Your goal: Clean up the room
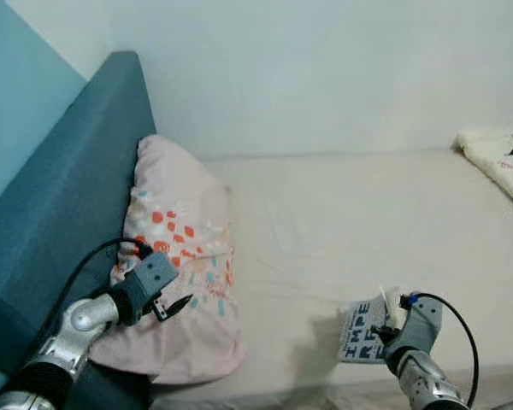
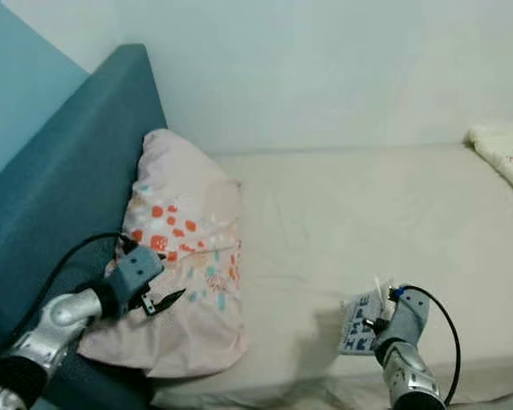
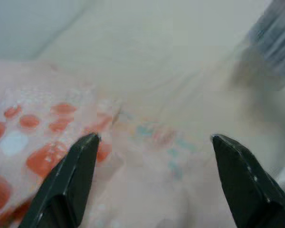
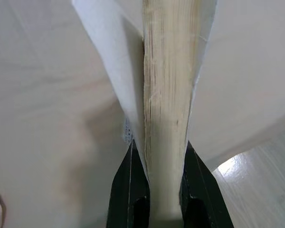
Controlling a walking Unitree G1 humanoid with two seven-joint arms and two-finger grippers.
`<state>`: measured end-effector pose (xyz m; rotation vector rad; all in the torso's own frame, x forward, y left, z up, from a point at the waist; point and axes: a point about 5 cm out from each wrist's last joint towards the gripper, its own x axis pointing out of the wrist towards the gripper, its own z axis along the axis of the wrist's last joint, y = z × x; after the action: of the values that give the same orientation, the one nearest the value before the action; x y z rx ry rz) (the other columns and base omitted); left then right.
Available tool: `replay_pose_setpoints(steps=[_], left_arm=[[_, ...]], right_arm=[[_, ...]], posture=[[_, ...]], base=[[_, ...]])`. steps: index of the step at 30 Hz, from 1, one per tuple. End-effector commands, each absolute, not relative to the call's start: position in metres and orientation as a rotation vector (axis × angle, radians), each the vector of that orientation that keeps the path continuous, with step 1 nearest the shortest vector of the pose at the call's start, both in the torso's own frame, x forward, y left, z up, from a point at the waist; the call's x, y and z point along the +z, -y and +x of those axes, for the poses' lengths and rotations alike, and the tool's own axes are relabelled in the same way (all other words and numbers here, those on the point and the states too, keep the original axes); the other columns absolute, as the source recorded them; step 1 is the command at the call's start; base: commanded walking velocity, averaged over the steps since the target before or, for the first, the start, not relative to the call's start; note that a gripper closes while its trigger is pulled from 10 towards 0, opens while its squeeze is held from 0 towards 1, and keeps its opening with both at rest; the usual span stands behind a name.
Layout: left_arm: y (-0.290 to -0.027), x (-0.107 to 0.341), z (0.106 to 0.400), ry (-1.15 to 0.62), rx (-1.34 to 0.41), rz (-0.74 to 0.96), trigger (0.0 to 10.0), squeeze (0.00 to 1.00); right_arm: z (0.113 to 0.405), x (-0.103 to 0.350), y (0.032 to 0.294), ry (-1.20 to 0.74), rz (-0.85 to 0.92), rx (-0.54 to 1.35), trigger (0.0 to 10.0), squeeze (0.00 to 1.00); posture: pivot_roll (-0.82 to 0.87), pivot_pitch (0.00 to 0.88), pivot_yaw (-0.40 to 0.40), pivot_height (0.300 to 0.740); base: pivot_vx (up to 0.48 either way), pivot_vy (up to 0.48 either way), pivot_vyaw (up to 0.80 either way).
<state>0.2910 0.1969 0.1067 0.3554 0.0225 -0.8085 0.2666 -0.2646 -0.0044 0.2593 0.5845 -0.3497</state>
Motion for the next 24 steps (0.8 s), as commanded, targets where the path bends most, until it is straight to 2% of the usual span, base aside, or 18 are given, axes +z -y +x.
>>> replay_pose_setpoints(steps=[1, 4, 7, 9, 12, 16, 19, 23, 24], left_arm=[[-0.191, 0.120, 0.286, 0.002, -0.883, 0.249, 10.0, 1.00], [-0.179, 0.134, 0.272, 0.066, -1.010, 0.049, 10.0, 1.00], [-0.175, 0.142, 0.266, 0.113, -1.070, -0.047, 10.0, 1.00], [-0.168, 0.146, 0.266, 0.155, -1.084, -0.127, 10.0, 0.00], [-0.165, 0.147, 0.265, 0.162, -1.083, -0.151, 10.0, 0.00], [-0.137, 0.116, 0.276, 0.034, -0.926, -0.215, 10.0, 0.00], [-0.131, 0.107, 0.278, 0.002, -0.872, -0.233, 10.0, 0.00], [-0.092, 0.074, 0.271, -0.123, -0.784, -0.295, 10.0, 0.00], [-0.092, 0.074, 0.271, -0.123, -0.784, -0.295, 10.0, 0.00]], right_arm=[[0.275, 0.004, 0.266, -0.542, 0.246, -0.352, 10.0, 0.00], [0.278, 0.006, 0.267, -0.538, 0.241, -0.354, 10.0, 0.00], [0.280, 0.007, 0.266, -0.537, 0.239, -0.353, 10.0, 0.00], [0.282, 0.009, 0.266, -0.532, 0.236, -0.351, 10.0, 0.00], [0.283, 0.009, 0.266, -0.529, 0.235, -0.350, 10.0, 0.00], [0.291, 0.017, 0.263, -0.481, 0.246, -0.325, 10.0, 0.00], [0.293, 0.019, 0.261, -0.456, 0.258, -0.308, 10.0, 0.00], [0.305, 0.029, 0.245, -0.378, 0.297, -0.194, 10.0, 0.00], [0.305, 0.029, 0.245, -0.378, 0.297, -0.194, 10.0, 0.00]], posture=[[-0.05, 0.000, -0.037, 0.740], [-0.05, 0.000, -0.040, 0.740], [-0.06, 0.000, -0.042, 0.740], [-0.05, 0.000, -0.045, 0.740], [-0.05, 0.000, -0.045, 0.740], [-0.05, 0.000, -0.047, 0.740], [-0.05, 0.000, -0.046, 0.740], [-0.06, 0.000, -0.044, 0.740], [-0.06, 0.000, -0.044, 0.740]], base=[[0.000, 0.000, 0.00], [0.000, 0.000, 0.00], [0.000, 0.000, 0.00], [0.000, 0.000, 0.00], [0.000, 0.000, 0.00], [0.000, 0.000, 0.00], [0.000, 0.000, 0.00], [0.000, 0.000, 0.00], [0.000, 0.000, 0.00]])
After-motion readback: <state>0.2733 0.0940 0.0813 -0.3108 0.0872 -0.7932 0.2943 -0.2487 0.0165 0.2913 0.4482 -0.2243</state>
